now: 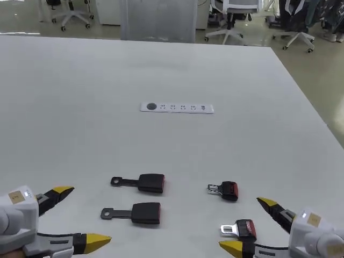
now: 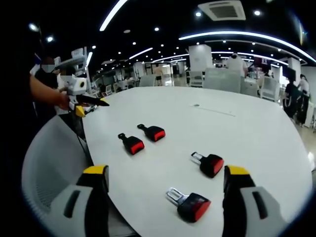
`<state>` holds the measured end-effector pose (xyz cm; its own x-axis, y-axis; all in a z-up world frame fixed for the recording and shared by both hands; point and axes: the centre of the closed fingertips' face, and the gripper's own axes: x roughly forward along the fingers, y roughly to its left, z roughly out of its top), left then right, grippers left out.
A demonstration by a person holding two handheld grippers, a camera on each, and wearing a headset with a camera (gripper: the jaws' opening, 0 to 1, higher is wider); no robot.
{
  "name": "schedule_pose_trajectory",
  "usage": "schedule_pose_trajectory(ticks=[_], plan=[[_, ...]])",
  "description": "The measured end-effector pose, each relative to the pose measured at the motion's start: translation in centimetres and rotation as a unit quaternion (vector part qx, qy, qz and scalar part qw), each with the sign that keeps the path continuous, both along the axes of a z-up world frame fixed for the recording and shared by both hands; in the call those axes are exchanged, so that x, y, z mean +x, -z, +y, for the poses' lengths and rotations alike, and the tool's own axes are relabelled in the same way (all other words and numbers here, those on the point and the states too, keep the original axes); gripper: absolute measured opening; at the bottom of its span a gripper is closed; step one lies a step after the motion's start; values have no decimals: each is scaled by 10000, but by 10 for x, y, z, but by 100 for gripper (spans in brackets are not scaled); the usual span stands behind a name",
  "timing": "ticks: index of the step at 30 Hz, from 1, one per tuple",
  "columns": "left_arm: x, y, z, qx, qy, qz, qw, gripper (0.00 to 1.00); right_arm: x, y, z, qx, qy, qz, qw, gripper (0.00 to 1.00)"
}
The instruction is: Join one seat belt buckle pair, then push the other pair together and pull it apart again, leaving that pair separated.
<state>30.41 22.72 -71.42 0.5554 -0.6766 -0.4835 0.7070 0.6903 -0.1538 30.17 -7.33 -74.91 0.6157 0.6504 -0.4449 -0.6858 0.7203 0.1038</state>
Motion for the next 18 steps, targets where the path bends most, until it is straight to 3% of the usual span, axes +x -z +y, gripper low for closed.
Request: schedule_pose_trajectory(ticks=[8,18], plan=[[7,-8,0,-54,-16,-108,9999,100,6,-5,0,-13,12,-83,10000,98],[4,-4,0,-26,-1,-69,10000,100,4,-3,3,-22,-7,-63,10000,98]])
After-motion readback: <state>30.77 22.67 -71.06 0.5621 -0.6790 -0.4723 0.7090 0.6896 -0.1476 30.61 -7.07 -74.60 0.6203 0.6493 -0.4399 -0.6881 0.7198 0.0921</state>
